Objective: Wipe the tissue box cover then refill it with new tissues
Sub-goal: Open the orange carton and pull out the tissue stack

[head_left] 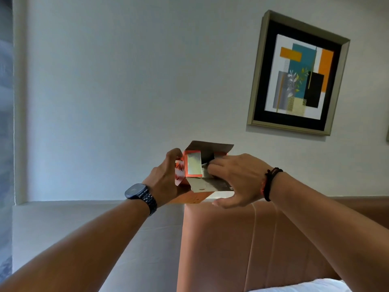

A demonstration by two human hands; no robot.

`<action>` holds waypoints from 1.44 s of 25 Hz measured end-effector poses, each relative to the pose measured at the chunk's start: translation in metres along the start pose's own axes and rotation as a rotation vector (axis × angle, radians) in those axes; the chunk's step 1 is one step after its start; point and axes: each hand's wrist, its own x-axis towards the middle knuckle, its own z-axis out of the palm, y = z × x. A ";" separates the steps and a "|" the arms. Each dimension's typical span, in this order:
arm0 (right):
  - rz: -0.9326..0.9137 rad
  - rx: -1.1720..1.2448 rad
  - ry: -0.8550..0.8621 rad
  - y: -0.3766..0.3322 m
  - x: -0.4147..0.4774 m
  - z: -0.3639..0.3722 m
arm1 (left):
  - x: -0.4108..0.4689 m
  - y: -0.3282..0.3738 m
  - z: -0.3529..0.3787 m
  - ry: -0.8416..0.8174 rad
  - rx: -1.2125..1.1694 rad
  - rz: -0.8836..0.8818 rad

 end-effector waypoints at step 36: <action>0.505 0.390 -0.079 0.009 0.018 0.010 | 0.031 0.012 -0.010 0.034 0.190 0.578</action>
